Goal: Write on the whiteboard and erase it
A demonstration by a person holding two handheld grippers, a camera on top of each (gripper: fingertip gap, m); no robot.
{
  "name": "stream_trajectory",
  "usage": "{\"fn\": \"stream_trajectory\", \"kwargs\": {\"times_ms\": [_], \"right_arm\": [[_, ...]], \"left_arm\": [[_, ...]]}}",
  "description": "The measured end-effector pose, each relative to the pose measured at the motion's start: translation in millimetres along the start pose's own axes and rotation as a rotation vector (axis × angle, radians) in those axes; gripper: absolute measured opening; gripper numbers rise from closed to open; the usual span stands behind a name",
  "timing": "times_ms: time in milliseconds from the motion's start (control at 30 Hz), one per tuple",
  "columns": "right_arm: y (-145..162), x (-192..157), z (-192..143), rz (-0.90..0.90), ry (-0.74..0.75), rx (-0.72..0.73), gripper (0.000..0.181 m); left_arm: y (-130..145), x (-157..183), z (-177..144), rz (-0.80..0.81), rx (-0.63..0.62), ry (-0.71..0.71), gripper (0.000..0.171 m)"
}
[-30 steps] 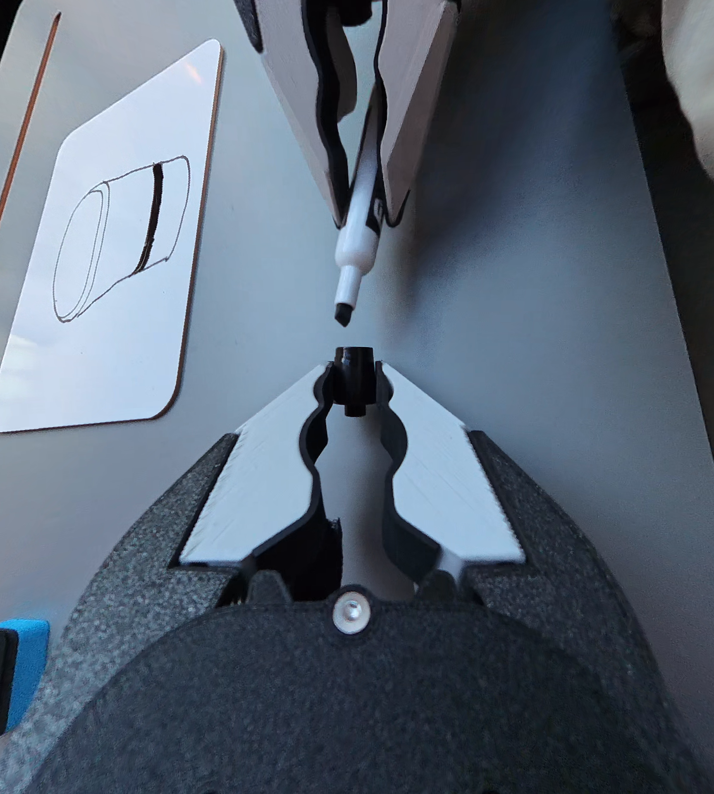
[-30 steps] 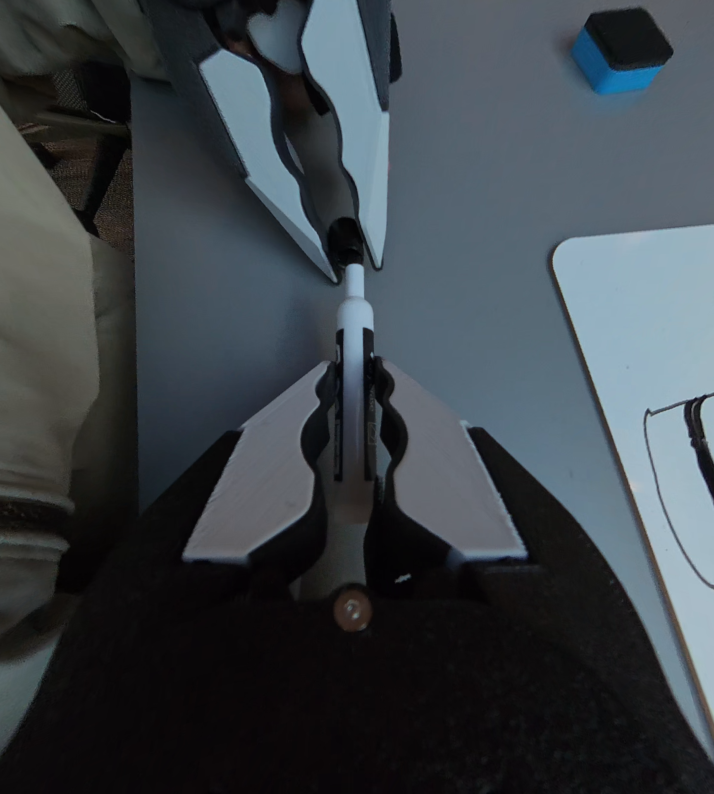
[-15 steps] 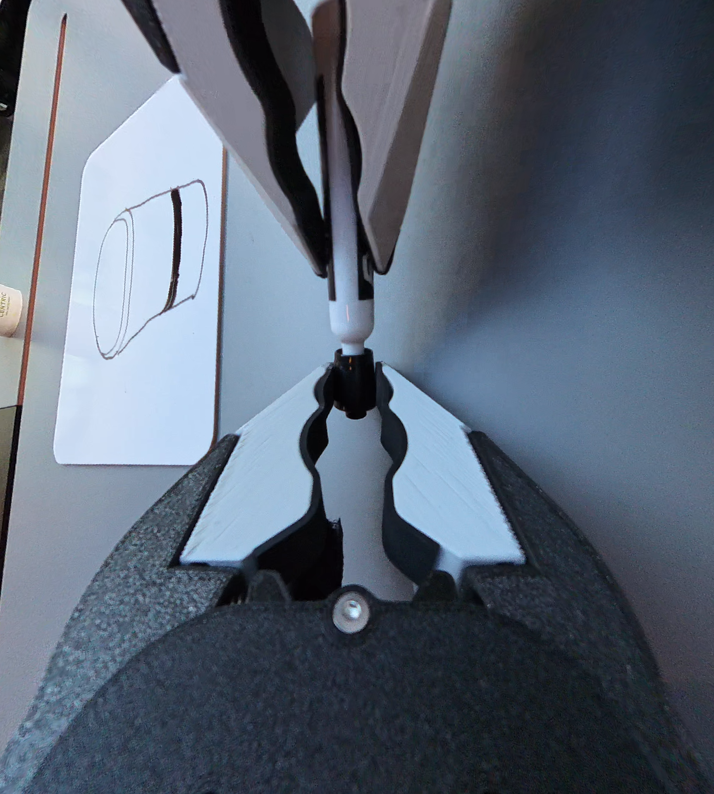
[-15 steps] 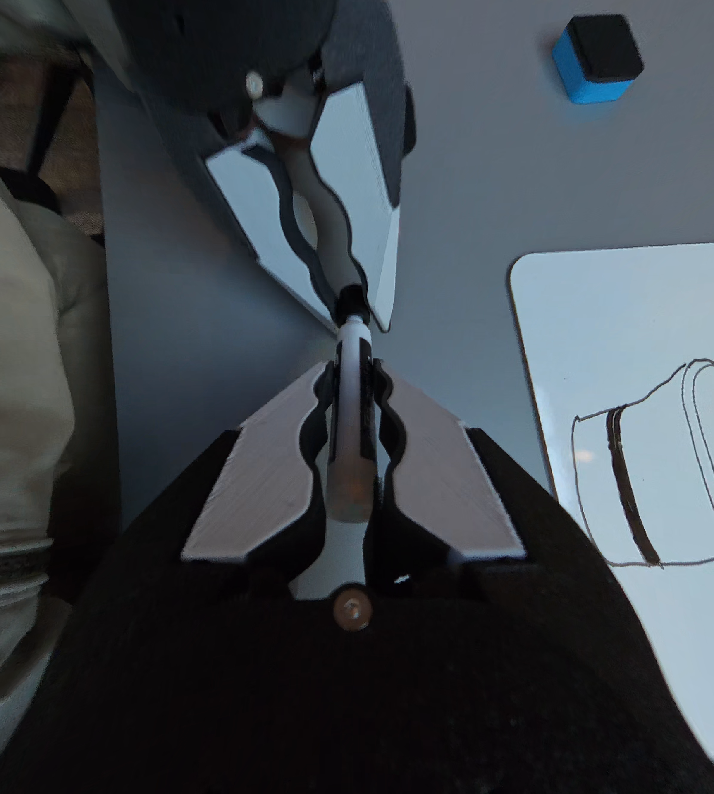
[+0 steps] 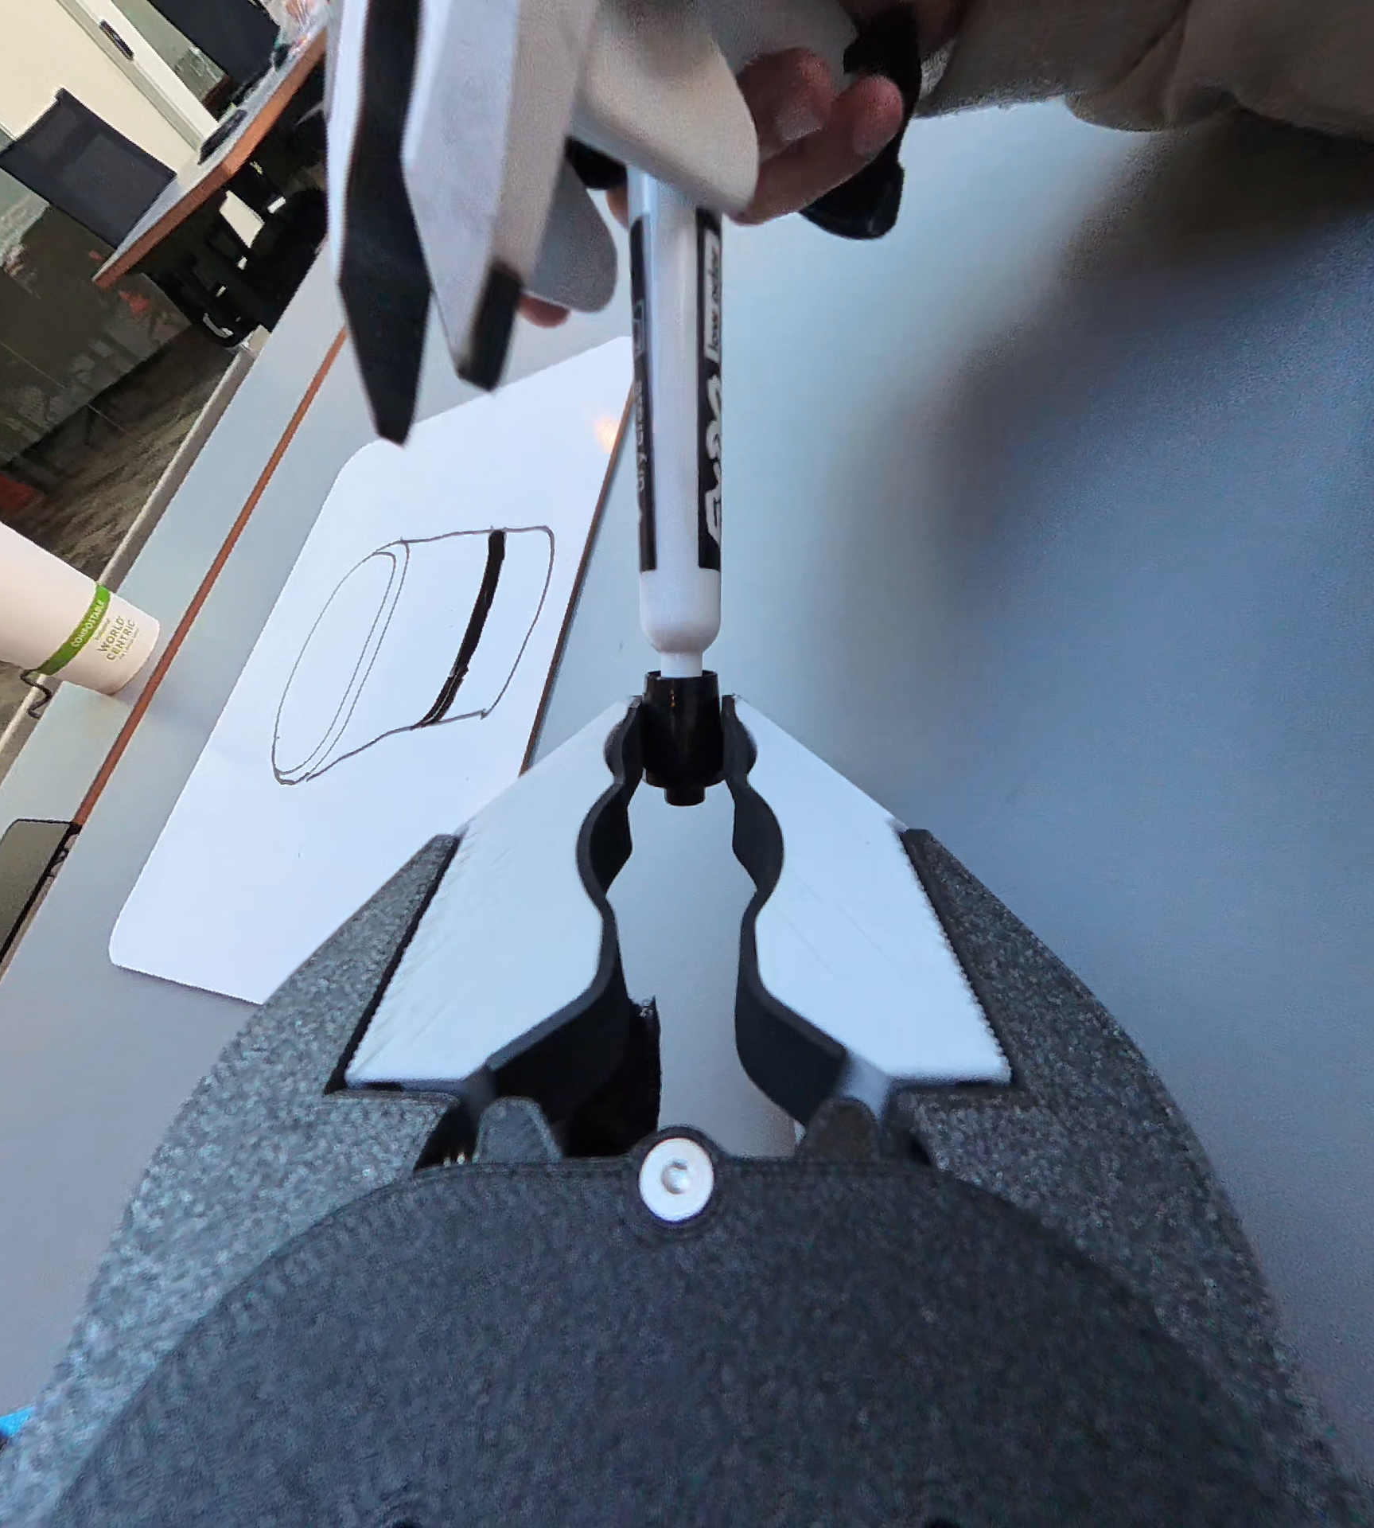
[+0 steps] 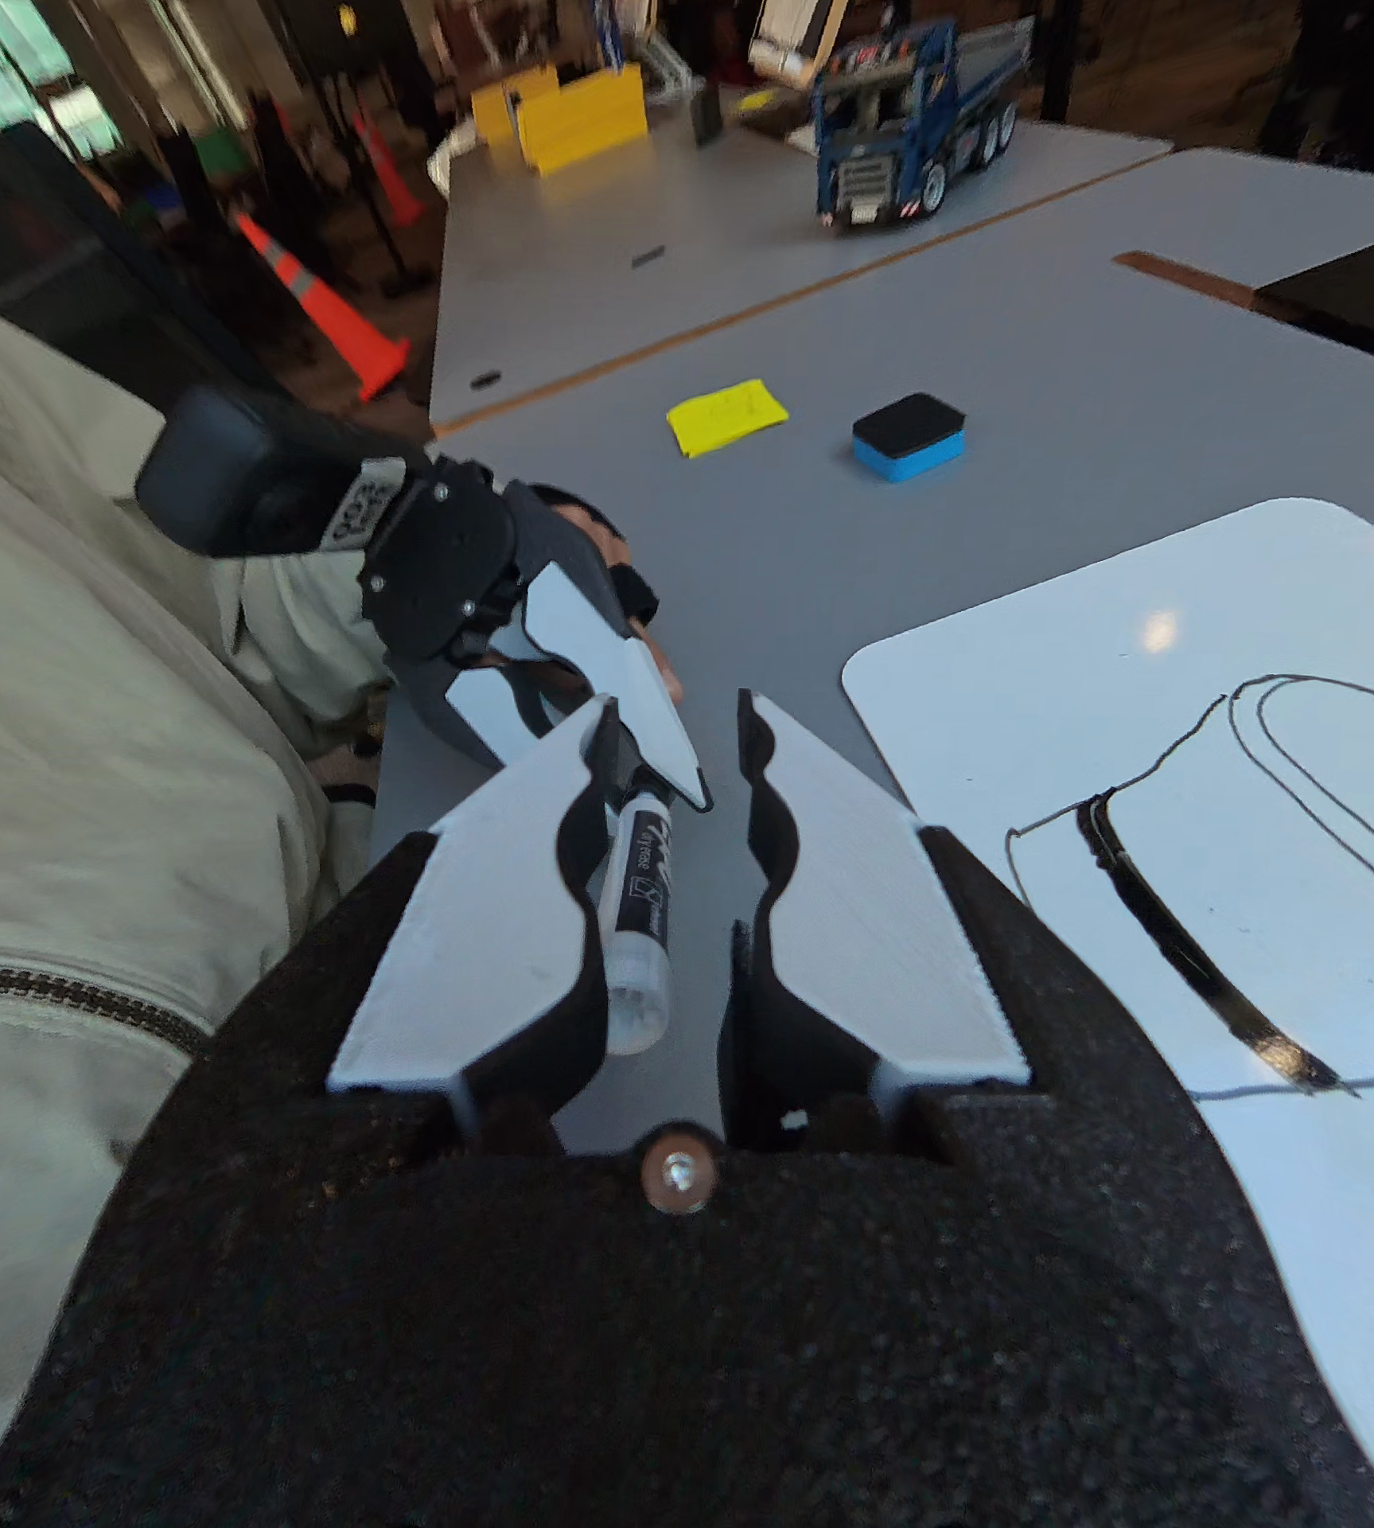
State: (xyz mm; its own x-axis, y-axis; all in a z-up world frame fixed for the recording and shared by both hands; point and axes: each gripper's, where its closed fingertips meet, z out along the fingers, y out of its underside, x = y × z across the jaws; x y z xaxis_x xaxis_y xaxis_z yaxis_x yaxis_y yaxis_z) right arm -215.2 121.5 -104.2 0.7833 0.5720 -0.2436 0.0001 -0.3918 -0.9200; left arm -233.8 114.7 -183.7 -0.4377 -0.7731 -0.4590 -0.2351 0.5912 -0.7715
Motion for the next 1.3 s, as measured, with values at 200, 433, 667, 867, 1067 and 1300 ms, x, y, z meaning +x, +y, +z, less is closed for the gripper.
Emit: {"fn": "stream_trajectory", "kwargs": {"times_ms": [200,433,667,867,1067,1300], "right_arm": [[-15.3,25.6,-69.5,0.140,0.059,0.308,0.060],[32.5,-6.0,-47.2,0.260,-0.056,0.232,0.058],[13.8,-14.5,-13.0,0.045,-0.018,0.143,0.021],[33.6,-3.4,-8.2,-0.038,0.052,0.015,0.018],[51.0,3.2,-1.1,-0.023,0.065,-0.012,0.018],[43.1,7.7,0.3,0.001,0.039,-0.057,0.018]], "left_arm": [[-7.0,-7.4,-0.4,-0.047,0.043,-0.014,0.018],[-21.7,-14.7,-0.2,-0.128,0.111,-0.016,0.018],[-29.2,-11.6,9.1,-0.166,0.127,-0.006,0.018],[-20.5,-19.8,8.2,-0.123,0.090,-0.066,0.017],[-5.4,-15.6,14.7,-0.042,0.008,-0.062,0.016],[-3.7,-19.7,15.1,-0.022,-0.001,-0.070,0.017]]}}
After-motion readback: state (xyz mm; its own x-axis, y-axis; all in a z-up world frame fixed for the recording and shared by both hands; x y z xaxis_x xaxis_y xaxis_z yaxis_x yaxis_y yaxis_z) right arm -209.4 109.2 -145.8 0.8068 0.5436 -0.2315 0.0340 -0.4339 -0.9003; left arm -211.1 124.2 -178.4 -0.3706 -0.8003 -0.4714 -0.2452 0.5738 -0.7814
